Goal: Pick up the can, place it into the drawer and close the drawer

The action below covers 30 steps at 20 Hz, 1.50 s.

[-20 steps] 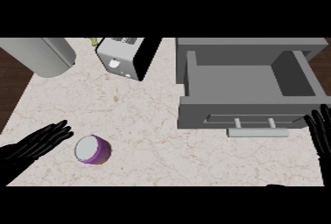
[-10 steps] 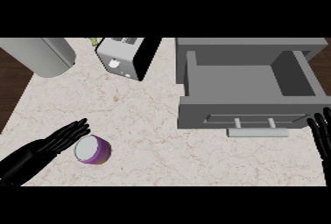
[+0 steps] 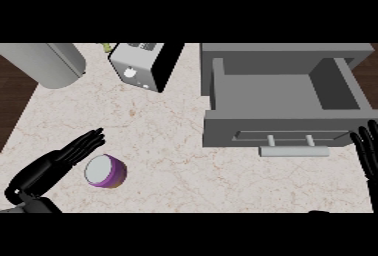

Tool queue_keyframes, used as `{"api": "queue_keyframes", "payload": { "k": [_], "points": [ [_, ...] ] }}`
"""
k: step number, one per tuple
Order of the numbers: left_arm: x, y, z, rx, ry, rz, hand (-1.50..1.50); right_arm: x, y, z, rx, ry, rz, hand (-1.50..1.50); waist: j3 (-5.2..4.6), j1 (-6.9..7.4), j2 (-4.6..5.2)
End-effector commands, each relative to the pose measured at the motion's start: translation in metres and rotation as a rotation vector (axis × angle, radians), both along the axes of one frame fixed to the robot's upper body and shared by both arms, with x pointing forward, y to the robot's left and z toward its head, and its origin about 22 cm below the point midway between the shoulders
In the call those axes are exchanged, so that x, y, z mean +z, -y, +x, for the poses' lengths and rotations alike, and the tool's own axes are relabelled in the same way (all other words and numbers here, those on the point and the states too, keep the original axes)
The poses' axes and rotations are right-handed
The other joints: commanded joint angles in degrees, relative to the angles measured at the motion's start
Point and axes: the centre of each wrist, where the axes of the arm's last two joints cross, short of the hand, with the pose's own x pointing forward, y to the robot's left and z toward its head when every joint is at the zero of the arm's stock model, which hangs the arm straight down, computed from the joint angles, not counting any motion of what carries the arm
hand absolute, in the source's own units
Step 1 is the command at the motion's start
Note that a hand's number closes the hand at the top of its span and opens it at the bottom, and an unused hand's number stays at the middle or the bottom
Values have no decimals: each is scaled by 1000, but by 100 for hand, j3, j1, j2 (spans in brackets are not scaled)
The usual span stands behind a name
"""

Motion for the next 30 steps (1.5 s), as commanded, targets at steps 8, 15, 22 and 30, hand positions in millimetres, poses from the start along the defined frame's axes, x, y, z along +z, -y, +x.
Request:
{"api": "queue_keyframes", "payload": {
  "k": [8,15,22,30],
  "points": [
    [-45,-40,0,3,-5,7,-150,-6,15,-3,-3,13,11,-150,-3,-26,7],
    [-53,-44,7,4,-7,13,-150,-2,-5,-2,5,3,13,-150,-1,-12,1],
    [-80,-33,17,22,-25,34,-150,0,4,7,-12,20,-10,-150,-3,-18,10],
    [-91,-44,20,25,-63,50,-150,9,-16,4,3,29,9,-150,-5,-29,11]
  ]
}}
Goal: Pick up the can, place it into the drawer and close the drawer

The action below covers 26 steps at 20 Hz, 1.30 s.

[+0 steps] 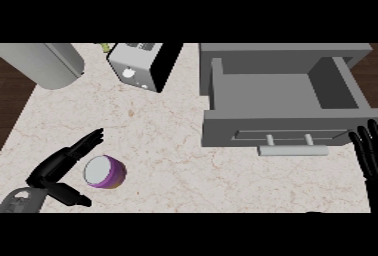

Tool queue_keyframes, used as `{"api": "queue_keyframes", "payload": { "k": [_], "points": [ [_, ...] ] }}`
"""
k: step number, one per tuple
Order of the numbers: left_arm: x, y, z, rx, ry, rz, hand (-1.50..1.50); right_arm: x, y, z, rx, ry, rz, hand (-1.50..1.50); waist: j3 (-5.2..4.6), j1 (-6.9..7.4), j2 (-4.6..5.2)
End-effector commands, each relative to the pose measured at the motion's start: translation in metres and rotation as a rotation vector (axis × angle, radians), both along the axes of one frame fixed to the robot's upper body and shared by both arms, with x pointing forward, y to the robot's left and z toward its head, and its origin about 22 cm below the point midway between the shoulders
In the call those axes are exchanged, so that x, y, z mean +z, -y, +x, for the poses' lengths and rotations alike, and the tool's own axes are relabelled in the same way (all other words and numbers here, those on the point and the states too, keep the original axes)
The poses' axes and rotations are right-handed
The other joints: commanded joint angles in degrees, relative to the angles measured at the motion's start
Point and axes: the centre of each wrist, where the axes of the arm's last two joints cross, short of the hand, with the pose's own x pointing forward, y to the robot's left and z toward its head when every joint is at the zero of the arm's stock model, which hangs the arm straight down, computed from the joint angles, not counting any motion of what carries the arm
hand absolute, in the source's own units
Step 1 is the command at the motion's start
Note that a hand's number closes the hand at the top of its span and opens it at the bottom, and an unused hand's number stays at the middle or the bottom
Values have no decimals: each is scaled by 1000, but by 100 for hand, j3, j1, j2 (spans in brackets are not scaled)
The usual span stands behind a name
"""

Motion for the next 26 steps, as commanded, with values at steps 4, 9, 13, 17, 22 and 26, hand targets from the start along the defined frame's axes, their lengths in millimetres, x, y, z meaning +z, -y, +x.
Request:
{"api": "queue_keyframes", "payload": {
  "k": [4,9,13,17,22,26],
  "points": [
    [-9,-4,8,-68,24,-123,-150,-5,-1,-11,3,5,10,-150,-1,-25,1],
    [-26,28,12,-93,6,-119,-150,11,4,-4,-5,-3,-5,-150,-2,-17,2],
    [-33,36,14,-97,16,-117,-150,-2,4,2,-6,0,10,-150,-2,-23,9],
    [-24,29,17,-100,8,-134,-150,12,7,-9,-21,6,4,-150,3,14,-6],
    [-34,58,19,-112,-17,-129,-150,5,10,-17,-15,10,9,-150,5,5,-10],
    [-26,43,25,-135,-14,-130,-150,21,5,-8,-6,-5,10,-150,2,11,-2]
  ]
}}
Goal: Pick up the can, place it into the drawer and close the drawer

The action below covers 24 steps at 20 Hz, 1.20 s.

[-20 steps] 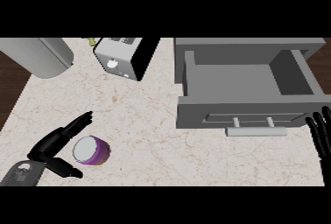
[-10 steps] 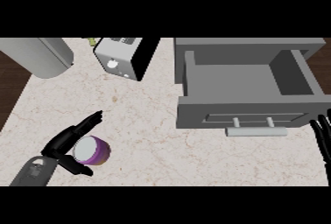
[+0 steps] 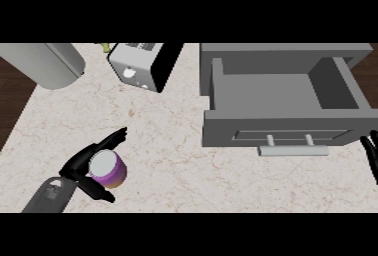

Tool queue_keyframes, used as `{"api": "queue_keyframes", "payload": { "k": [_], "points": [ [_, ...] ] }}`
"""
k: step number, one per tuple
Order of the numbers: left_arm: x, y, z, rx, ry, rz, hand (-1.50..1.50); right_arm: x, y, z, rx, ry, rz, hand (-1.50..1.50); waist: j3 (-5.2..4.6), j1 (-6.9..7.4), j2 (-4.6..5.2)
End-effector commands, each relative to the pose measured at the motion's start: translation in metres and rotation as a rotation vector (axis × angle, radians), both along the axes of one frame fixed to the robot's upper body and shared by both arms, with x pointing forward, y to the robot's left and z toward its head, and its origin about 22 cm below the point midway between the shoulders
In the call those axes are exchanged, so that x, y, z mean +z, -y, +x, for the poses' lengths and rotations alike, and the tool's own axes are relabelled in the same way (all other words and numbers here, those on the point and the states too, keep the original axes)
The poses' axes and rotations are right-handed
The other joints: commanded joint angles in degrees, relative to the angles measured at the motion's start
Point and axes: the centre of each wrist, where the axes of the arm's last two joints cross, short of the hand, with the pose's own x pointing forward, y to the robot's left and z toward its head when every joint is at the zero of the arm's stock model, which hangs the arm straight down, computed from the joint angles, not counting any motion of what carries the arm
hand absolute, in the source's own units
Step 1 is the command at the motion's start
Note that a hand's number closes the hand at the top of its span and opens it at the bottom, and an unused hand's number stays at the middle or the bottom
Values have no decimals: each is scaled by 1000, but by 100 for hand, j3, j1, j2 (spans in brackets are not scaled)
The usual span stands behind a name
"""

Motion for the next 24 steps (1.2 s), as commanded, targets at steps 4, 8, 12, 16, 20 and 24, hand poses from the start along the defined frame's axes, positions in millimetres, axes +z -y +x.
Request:
{"api": "queue_keyframes", "payload": {
  "k": [4,8,12,16,20,24],
  "points": [
    [-4,41,3,-124,12,-116,-150,0,-14,8,-7,-2,-16,-150,3,50,-9],
    [-5,24,-7,-123,13,-162,150,2,9,-8,-2,1,5,-150,3,20,-13],
    [-4,49,3,-136,-9,-181,150,10,4,-9,-13,13,16,-150,2,17,-11],
    [-3,32,-8,-160,-36,-201,150,-5,3,-3,-15,11,15,-150,3,35,-7],
    [-2,42,-6,138,12,-228,150,9,-3,-1,-13,9,26,-150,2,93,-16],
    [2,23,3,698,58,-244,150,3,7,-10,-51,9,10,-150,11,170,-32]
  ]
}}
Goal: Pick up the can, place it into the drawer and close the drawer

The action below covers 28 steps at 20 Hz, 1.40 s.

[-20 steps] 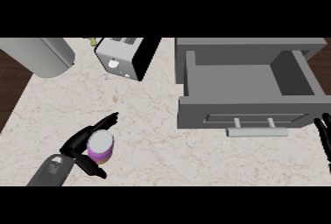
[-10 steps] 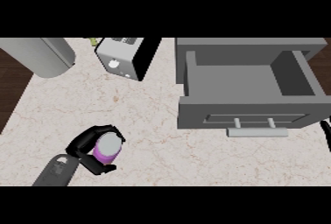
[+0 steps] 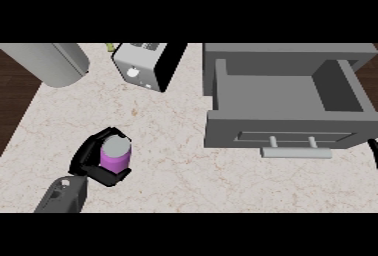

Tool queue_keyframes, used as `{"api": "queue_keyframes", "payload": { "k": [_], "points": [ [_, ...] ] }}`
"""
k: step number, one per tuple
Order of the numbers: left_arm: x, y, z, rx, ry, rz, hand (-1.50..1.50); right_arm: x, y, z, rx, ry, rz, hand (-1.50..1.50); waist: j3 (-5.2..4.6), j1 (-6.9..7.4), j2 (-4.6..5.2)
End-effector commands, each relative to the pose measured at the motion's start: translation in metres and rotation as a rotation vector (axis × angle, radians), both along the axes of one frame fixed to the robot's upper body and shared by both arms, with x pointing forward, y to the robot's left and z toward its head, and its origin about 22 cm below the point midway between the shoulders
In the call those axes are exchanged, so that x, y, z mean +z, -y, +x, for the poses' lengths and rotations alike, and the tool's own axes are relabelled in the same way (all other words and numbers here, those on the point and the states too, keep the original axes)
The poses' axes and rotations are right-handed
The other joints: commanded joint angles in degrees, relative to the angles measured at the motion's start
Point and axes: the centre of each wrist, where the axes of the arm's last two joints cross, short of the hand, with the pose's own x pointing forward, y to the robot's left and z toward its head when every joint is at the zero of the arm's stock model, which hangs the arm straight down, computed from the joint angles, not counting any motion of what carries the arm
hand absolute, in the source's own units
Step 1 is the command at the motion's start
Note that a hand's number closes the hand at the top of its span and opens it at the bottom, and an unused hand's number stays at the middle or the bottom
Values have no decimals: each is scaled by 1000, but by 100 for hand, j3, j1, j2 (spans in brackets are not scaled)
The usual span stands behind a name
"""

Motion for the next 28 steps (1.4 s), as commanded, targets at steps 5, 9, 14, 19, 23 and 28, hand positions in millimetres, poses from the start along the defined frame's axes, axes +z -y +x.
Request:
{"api": "queue_keyframes", "payload": {
  "k": [5,9,14,19,23,28],
  "points": [
    [29,16,24,434,69,-66,150,9,5,-5,14,2,19,-150,1,-47,-7],
    [79,47,44,379,80,-64,150,1,-2,-12,-3,13,8,-150,2,-70,-8],
    [127,50,44,313,146,-21,150,3,6,-21,4,3,11,-150,0,-72,-8],
    [167,106,53,274,202,-15,150,0,0,0,-18,31,17,-150,-1,-70,5],
    [194,143,51,230,171,-24,150,-5,-1,-14,-1,17,8,-150,-1,-92,2],
    [241,164,77,219,183,10,150,1,0,-11,-14,23,14,-150,-1,-106,8]
  ]
}}
